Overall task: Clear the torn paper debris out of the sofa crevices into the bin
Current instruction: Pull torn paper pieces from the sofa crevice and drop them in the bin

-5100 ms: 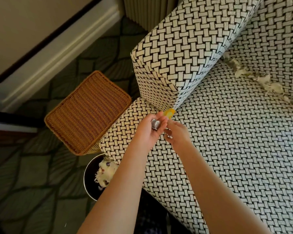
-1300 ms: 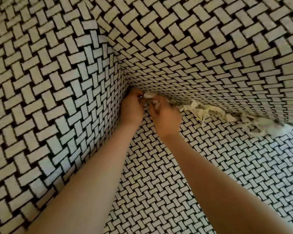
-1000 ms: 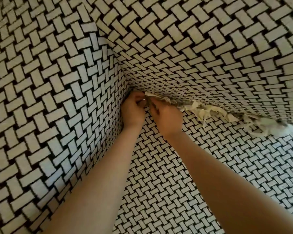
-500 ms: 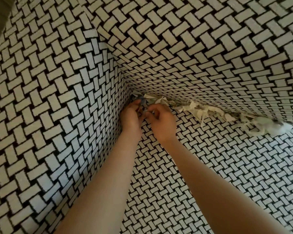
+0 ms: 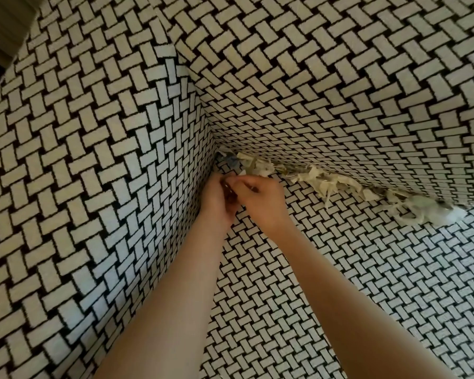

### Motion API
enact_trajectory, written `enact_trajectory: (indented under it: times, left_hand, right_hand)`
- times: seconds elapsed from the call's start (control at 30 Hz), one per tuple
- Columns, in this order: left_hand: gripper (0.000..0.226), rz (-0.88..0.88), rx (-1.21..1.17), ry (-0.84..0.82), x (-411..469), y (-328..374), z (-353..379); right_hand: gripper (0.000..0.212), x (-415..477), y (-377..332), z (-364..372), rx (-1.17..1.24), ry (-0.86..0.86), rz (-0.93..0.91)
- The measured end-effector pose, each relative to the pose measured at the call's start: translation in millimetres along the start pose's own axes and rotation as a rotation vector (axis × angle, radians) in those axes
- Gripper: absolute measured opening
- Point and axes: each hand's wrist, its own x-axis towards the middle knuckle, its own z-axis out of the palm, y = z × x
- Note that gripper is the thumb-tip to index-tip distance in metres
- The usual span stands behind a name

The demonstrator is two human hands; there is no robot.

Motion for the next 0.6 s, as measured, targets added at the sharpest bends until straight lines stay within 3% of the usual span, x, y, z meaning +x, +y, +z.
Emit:
enact_trajectory:
  times: [0.07, 0.17, 0.27, 0.33, 0.47, 0.6]
  left_hand:
    - [0.031, 0.006, 0.043, 0.04, -1, 1, 4]
    - [0.033, 0.012, 0.126, 0.087, 0, 4, 8]
    - [0.031, 0.023, 0.277, 0.061, 0, 4, 9]
    - [0.023, 0.015, 0.321, 0.032, -2, 6, 11]
    - [0.026, 0.034, 0.236, -0.008, -7, 11, 17]
    - [0.029, 0.025, 0.116, -0.069, -6, 12, 19]
  right_hand:
    - [0.02, 2, 3, -6, -0.032, 0.127, -0.029]
    - [0.023, 15, 11, -21, -0.347, 0.443, -0.037]
    - [0.027, 27, 17, -30, -0.784, 0.353, 0.066]
    - [0.024, 35, 19, -31, -0.934, 0.266, 0.1]
    - [0.022, 45, 14, -33, -1.037, 0.172, 0.086]
    - [0.028, 36, 22, -39, -0.939, 0.238, -0.044]
